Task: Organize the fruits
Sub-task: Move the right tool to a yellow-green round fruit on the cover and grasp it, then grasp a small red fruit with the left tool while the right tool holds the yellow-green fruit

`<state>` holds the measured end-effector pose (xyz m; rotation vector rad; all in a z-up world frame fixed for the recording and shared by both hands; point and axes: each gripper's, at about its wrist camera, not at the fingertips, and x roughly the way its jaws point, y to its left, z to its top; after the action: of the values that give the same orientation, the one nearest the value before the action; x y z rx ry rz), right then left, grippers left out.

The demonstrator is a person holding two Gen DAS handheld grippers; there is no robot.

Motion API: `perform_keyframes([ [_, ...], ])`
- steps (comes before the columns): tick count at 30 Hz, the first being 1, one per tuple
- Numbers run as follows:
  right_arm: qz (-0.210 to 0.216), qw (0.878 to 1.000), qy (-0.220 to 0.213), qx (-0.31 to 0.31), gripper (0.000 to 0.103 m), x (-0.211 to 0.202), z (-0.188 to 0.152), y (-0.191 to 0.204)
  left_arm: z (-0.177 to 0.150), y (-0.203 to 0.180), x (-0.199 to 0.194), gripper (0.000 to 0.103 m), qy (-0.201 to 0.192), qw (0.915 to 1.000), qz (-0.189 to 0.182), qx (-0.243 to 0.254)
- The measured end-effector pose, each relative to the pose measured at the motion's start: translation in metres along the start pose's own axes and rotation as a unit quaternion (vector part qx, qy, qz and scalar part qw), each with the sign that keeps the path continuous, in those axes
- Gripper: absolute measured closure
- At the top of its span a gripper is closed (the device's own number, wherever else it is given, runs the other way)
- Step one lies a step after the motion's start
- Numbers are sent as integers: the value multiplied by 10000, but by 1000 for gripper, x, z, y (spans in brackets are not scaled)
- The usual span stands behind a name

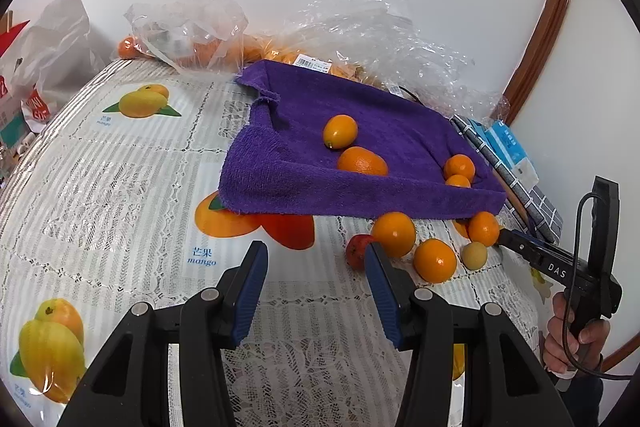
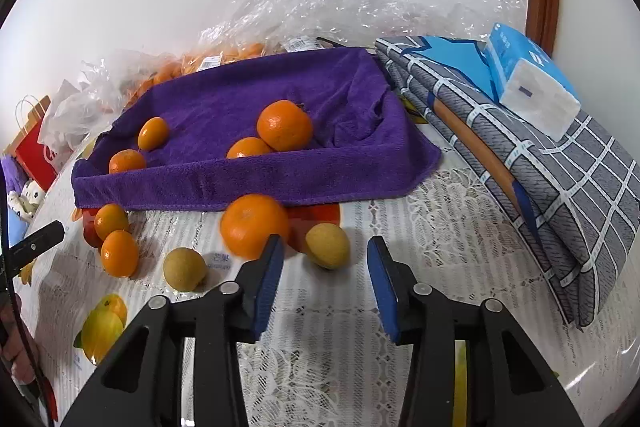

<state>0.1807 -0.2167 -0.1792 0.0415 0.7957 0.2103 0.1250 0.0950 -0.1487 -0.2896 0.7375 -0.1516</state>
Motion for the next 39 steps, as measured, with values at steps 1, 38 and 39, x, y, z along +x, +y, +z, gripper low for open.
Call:
perform_keyframes([
  [1,-2,10000,40,2,63,2,1,0,0,0,0,55,0,10000,-2,-1],
  [38,220,9997,21,-129,78,-24,-28,3,3,-38,27,55,382,9968,281,636],
  [39,224,9997,19,-121,78,-23,-27,3,3,-41,30,55,430,9957,418,701],
])
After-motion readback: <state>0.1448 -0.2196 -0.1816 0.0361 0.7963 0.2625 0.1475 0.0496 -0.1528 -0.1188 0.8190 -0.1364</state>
